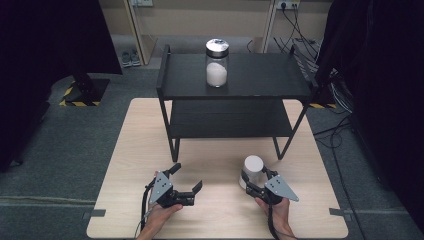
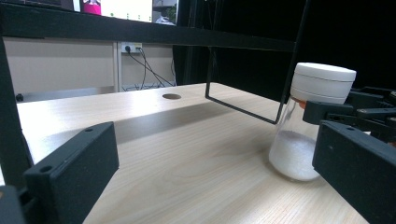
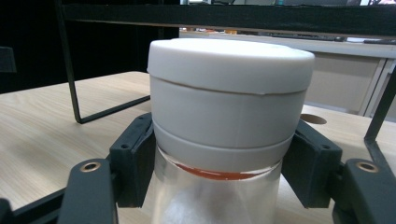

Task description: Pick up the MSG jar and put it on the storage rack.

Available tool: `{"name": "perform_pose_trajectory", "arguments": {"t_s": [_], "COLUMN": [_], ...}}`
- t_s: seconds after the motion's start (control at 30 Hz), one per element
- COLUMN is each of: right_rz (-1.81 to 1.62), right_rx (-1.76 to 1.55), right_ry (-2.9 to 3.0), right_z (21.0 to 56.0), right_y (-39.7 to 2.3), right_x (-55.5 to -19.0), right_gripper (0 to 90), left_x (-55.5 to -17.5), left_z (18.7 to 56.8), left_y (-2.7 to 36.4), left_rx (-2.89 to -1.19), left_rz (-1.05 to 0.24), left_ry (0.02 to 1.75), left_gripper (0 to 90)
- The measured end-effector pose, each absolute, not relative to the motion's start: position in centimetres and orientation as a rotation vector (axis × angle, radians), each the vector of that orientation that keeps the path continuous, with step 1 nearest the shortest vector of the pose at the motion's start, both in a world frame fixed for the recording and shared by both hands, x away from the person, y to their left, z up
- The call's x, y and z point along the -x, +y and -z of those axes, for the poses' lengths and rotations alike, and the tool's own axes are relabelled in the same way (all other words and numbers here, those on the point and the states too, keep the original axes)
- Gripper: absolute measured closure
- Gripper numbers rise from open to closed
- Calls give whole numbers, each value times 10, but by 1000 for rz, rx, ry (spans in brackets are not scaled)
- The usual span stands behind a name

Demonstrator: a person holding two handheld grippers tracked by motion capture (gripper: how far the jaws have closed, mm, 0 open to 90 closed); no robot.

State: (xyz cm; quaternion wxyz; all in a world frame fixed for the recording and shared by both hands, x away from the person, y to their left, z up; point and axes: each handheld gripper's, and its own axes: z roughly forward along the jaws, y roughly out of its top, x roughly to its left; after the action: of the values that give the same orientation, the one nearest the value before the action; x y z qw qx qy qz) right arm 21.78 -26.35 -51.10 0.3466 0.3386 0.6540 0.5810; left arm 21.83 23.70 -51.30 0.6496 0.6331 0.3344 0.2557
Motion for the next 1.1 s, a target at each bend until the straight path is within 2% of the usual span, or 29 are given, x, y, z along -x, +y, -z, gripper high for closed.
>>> {"name": "perform_pose_trajectory", "arguments": {"t_s": [0.8, 1.1], "right_rz": [-1548, -1581], "right_rx": [-891, -871], "right_ry": [1669, 1662], "right_z": [487, 467], "right_y": [-268, -274], "right_x": [-210, -207], "right_gripper": [351, 350], "left_x": [-219, -219], "left_z": [514, 515], "left_y": [239, 240], "left_rx": [-1427, -1425], "left_rz": [-588, -584], "left_ry": [769, 779], "left_gripper": [0, 0]}}
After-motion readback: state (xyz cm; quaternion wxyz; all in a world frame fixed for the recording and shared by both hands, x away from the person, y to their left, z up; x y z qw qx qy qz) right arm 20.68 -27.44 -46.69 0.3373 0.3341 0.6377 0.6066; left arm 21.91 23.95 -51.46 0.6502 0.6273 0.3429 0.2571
